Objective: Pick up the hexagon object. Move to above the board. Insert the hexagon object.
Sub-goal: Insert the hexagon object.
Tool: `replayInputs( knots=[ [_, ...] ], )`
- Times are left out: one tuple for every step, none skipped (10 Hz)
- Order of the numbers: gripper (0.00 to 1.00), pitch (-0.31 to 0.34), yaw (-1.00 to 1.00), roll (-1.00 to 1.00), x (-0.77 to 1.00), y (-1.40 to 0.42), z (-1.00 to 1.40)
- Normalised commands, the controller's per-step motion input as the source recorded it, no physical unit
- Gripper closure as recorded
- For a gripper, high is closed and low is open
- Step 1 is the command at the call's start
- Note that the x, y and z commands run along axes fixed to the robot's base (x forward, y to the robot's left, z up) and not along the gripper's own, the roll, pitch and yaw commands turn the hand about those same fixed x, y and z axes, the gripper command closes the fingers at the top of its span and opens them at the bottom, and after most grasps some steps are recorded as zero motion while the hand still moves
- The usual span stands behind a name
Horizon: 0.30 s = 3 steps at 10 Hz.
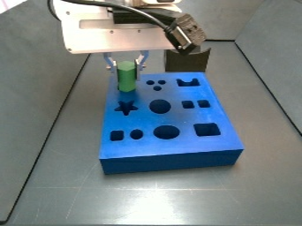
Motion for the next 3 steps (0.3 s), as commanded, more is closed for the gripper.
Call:
replayInputs(
  knots=[
    [1.00, 0.000, 0.00, 0.00, 0.35, 0.00, -1.00],
    [1.00, 0.123, 0.00, 0.03, 0.45, 0.00, -0.88],
    [1.00, 0.000, 0.00, 0.00, 0.00, 0.00, 0.00]
  ],
)
